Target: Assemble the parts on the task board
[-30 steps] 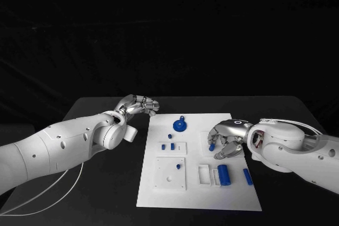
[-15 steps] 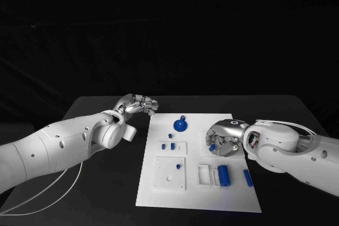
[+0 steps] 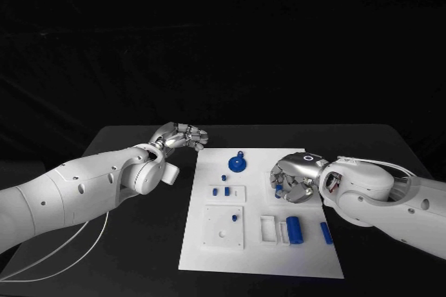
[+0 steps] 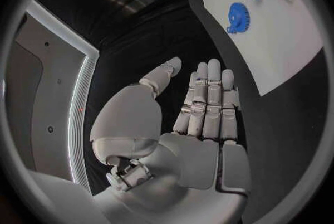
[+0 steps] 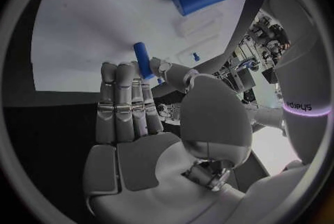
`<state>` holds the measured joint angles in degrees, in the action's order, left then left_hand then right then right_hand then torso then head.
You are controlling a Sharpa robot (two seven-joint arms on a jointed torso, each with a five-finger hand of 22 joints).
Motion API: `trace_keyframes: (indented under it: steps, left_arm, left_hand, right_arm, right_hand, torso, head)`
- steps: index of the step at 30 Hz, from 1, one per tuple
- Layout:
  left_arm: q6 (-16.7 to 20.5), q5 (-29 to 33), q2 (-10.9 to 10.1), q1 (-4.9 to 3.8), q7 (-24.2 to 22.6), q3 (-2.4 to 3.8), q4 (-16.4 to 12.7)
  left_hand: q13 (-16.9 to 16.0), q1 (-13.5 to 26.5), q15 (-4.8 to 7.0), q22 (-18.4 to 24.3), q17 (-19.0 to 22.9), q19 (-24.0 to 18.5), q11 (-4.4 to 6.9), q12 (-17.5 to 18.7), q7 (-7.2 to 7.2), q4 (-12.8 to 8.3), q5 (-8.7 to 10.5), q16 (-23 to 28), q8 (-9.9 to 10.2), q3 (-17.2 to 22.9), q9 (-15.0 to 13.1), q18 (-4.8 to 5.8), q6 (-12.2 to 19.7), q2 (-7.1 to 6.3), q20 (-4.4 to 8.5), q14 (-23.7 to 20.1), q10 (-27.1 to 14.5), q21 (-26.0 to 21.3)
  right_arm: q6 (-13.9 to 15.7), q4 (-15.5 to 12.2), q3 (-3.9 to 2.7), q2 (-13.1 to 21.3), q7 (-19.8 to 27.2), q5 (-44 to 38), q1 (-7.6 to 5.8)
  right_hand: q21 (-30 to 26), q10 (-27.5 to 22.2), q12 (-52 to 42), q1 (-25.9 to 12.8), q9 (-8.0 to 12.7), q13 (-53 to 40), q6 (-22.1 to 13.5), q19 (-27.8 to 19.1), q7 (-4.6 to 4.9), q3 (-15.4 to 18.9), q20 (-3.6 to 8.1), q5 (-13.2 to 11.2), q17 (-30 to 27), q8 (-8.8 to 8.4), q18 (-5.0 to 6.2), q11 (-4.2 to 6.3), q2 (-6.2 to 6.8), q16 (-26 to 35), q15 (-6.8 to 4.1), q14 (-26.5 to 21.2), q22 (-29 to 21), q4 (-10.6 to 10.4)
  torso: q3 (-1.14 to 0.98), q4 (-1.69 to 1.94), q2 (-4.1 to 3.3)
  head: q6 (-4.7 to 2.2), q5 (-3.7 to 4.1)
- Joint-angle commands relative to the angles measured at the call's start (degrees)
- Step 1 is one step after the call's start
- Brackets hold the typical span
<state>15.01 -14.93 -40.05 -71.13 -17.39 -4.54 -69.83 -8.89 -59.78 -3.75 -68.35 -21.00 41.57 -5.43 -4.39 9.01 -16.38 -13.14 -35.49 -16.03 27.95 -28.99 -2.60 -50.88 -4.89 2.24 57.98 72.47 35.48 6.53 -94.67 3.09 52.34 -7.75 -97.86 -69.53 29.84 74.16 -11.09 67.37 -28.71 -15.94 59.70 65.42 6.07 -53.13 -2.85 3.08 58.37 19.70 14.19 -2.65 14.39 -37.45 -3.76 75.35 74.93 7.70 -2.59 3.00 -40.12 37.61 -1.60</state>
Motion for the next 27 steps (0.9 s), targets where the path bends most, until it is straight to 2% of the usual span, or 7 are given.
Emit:
trace_keyframes:
  steps: [1,7,12,16,22,27]
  left_arm:
    - [-0.69,0.25,0.08,-0.01,-0.34,0.03,-0.02]
    - [-0.69,0.25,0.13,-0.01,-0.37,0.03,0.14]
    - [-0.65,0.25,0.20,0.01,-0.39,0.03,0.20]
    - [-0.61,0.25,0.23,0.01,-0.41,0.03,0.19]
    - [-0.60,0.25,0.27,0.02,-0.46,0.03,0.13]
    - [-0.60,0.26,0.34,0.02,-0.52,0.03,0.14]
  left_hand:
    - [0.06,-0.04,-0.07,-0.08,-0.06,-0.11,-0.22,0.24,0.10,0.14,-0.15,0.27,-0.19,-0.25,0.07,0.32,0.35,0.75,-0.37,0.24,-0.03,-0.38]
    - [0.06,-0.03,-0.07,-0.10,-0.12,-0.11,-0.22,0.24,0.10,0.12,-0.17,0.31,-0.20,-0.24,0.08,0.32,0.35,0.80,-0.36,0.25,-0.02,-0.40]
    - [0.06,-0.03,-0.07,-0.11,-0.15,-0.10,-0.22,0.24,0.10,0.12,-0.17,0.33,-0.20,-0.24,0.08,0.32,0.35,0.82,-0.36,0.26,-0.02,-0.41]
    - [0.06,-0.02,-0.06,-0.11,-0.17,-0.10,-0.22,0.24,0.10,0.11,-0.17,0.34,-0.20,-0.24,0.08,0.32,0.35,0.83,-0.36,0.26,-0.02,-0.42]
    - [0.07,-0.01,-0.06,-0.13,-0.21,-0.10,-0.22,0.24,0.10,0.11,-0.18,0.36,-0.20,-0.23,0.08,0.31,0.35,0.85,-0.36,0.27,-0.02,-0.43]
    - [0.07,-0.01,-0.06,-0.13,-0.23,-0.09,-0.22,0.24,0.10,0.10,-0.18,0.38,-0.21,-0.23,0.08,0.31,0.35,0.86,-0.36,0.27,-0.01,-0.43]
  right_arm:
    - [3.06,-0.33,0.03,-0.10,0.45,-1.43,0.12]
    - [4.22,-0.86,-0.05,0.09,0.82,-1.05,0.12]
    - [7.96,-1.98,-0.67,0.01,2.50,1.63,0.12]
    - [9.53,-2.56,-0.72,-0.56,3.80,3.74,0.12]
    - [9.42,-3.21,-0.71,-2.95,4.96,5.70,0.16]
    - [9.40,-3.54,-0.69,-5.77,5.71,6.23,1.29]
  right_hand:
    - [0.37,0.99,-0.49,0.42,-0.52,-3.46,0.45,0.62,-0.07,-0.44,0.12,-0.11,0.43,0.32,0.81,0.41,-0.70,-0.41,-0.13,0.31,1.16,0.08]
    - [1.35,1.56,-0.97,0.14,-1.35,-4.93,1.15,1.35,-0.43,-1.11,0.55,0.25,1.52,0.78,0.81,0.80,-0.47,-1.33,-0.52,0.84,1.23,0.35]
    - [1.51,1.57,-0.99,0.06,-1.53,-5.22,1.21,1.40,-0.47,-1.25,0.61,0.26,1.70,0.82,0.81,0.84,-0.45,-1.46,-0.56,0.86,1.22,0.38]
    - [1.60,1.57,-1.00,0.05,-1.61,-5.36,1.23,1.42,-0.49,-1.32,0.65,0.28,1.78,0.83,0.81,0.86,-0.45,-1.52,-0.58,0.86,1.22,0.43]
    - [1.74,1.46,-0.94,-0.09,-1.79,-5.64,1.16,1.36,-0.48,-1.25,0.68,0.50,1.94,0.80,0.81,0.85,-0.72,-1.58,-0.57,0.78,1.21,0.62]
    - [1.89,1.33,-0.86,-0.31,-2.01,-5.99,1.05,1.21,-0.46,-0.99,0.69,0.68,2.11,0.75,0.81,0.82,-1.10,-1.62,-0.55,0.67,1.20,1.00]
  torso:
    - [-0.02,-0.02,0.01]
    - [-0.03,-0.01,0.02]
    - [-0.05,0.03,0.01]
    - [-0.04,0.02,0.01]
    - [0.04,-0.05,0.02]
    - [0.05,-0.06,0.02]
  head:
    - [0.03,-0.03]
    - [0.04,-0.16]
    - [0.12,-0.34]
    - [0.19,-0.46]
    - [0.54,-1.10]
    - [0.64,-1.29]
